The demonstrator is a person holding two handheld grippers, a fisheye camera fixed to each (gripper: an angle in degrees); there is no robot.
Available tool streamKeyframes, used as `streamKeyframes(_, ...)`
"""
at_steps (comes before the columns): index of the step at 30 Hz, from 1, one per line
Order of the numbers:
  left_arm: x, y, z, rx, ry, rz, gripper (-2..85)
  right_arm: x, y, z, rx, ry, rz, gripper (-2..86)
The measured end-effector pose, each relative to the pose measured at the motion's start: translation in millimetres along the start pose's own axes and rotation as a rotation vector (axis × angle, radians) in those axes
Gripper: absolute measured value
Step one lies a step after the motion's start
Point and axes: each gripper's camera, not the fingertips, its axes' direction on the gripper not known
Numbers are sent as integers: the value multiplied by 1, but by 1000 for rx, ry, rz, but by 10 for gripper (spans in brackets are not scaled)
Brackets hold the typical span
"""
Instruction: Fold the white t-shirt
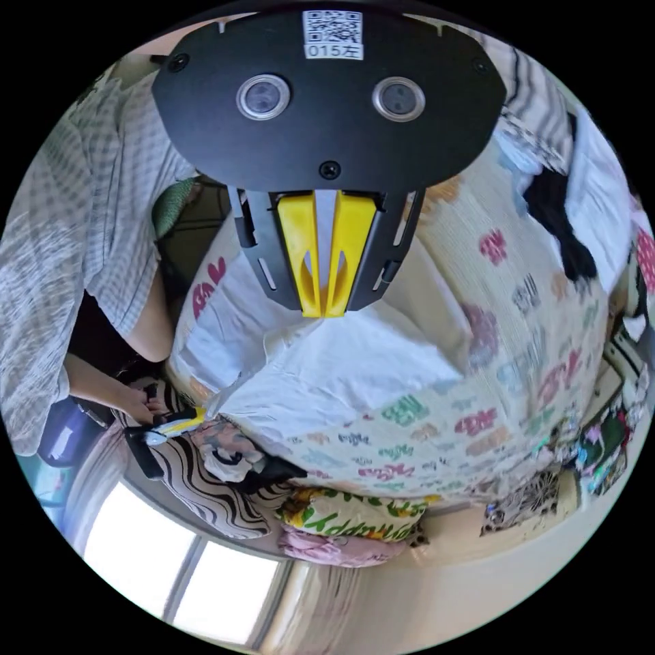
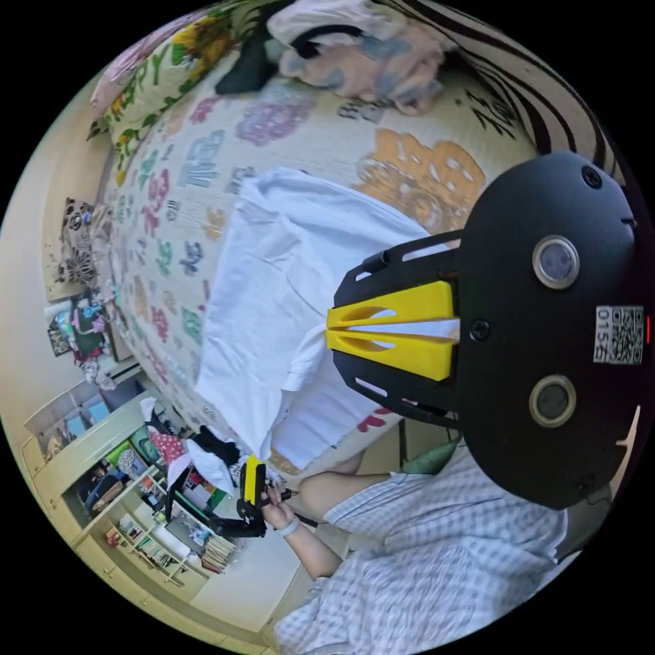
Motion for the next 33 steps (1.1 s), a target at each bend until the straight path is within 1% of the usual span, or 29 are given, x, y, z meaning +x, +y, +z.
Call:
streamKeyframes(4,24,52,0,-17,-24,-96,2,-25,48,26,-62,77,-32,-10)
streamKeyframes(7,37,69,-6,-49,-59,-96,2,-36,66,32,-77,124,-62,-10)
streamKeyframes(12,48,91,-21,-64,-83,-102,2,-43,86,37,-96,132,-71,-9)
streamKeyframes(14,48,99,-23,-99,-78,-122,4,-44,94,43,-148,130,-62,-9)
streamKeyframes(16,46,112,-28,-182,-85,-156,8,-43,102,49,-215,138,-36,-8)
streamKeyframes(18,44,124,-41,-198,-81,-193,11,-42,111,47,-231,185,5,-9)
streamKeyframes(23,52,130,-94,-23,-50,-205,23,-57,116,30,-56,161,-9,-10)
streamKeyframes(26,55,119,-93,1,2,-199,41,-61,101,53,-60,101,-1,-10)
streamKeyframes(28,55,116,-76,-58,32,-204,50,-59,95,73,-101,67,11,-10)
streamKeyframes(29,54,117,-70,-83,32,-201,51,-57,94,86,-153,90,24,-10)
streamKeyframes(30,53,121,-60,-147,21,-196,50,-55,95,94,-188,108,31,-10)
streamKeyframes(31,52,127,-51,-214,5,-192,48,-50,98,108,-268,136,43,-10)
streamKeyframes(32,51,131,-49,-227,0,-190,45,-45,102,111,-250,110,58,-9)
streamKeyframes(33,48,139,-55,-194,6,-200,42,-42,103,110,-241,90,75,-9)
